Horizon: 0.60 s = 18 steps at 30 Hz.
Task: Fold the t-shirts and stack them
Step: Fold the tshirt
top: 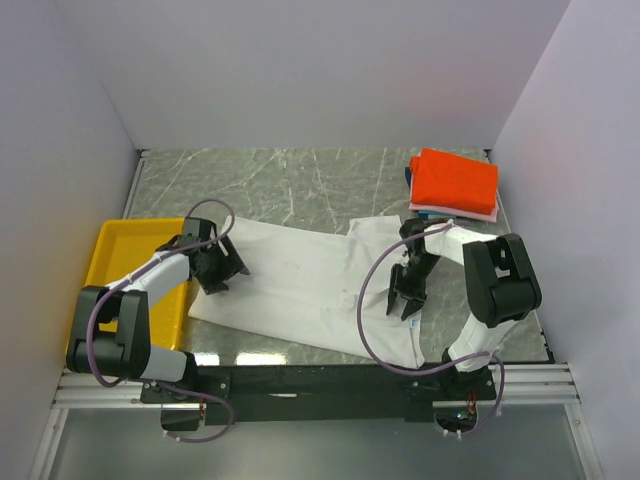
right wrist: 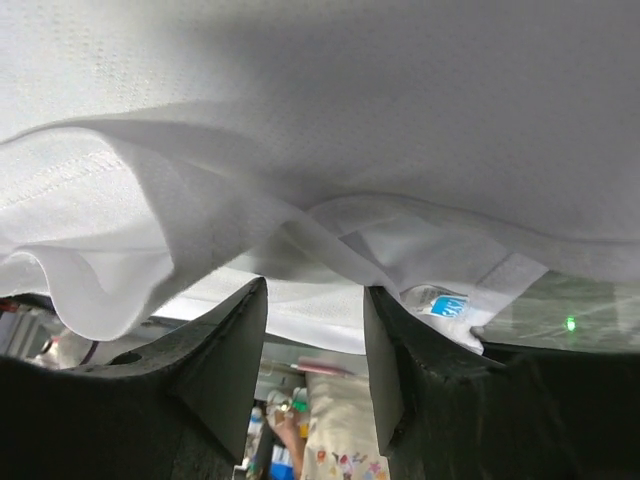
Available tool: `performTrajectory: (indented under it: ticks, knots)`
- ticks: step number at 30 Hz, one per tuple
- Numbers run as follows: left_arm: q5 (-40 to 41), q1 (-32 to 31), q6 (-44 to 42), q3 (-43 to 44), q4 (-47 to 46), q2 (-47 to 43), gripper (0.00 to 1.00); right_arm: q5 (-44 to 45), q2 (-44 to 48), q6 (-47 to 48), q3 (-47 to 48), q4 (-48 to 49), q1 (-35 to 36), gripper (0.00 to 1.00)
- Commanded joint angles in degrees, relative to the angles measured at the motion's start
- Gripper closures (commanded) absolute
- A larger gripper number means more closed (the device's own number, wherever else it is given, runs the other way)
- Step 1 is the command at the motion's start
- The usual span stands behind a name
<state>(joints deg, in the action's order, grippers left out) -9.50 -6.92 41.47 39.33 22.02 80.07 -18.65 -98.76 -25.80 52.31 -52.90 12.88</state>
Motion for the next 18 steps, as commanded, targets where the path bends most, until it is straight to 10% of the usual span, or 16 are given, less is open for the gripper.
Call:
performTrajectory:
  ticks: [1,18]
  knots:
    - [3.08,-0.29,0.45,-1.63,9.62,-0.18,0.22,6.26,0.06,1.98,4.18,-0.52,0.30,0.49]
    - [2.38,-0.29,-5.35,23.85,11.99,4.29,0.19,12.32,-20.47,5.24,51.64,-6.87,-1.46,0.46]
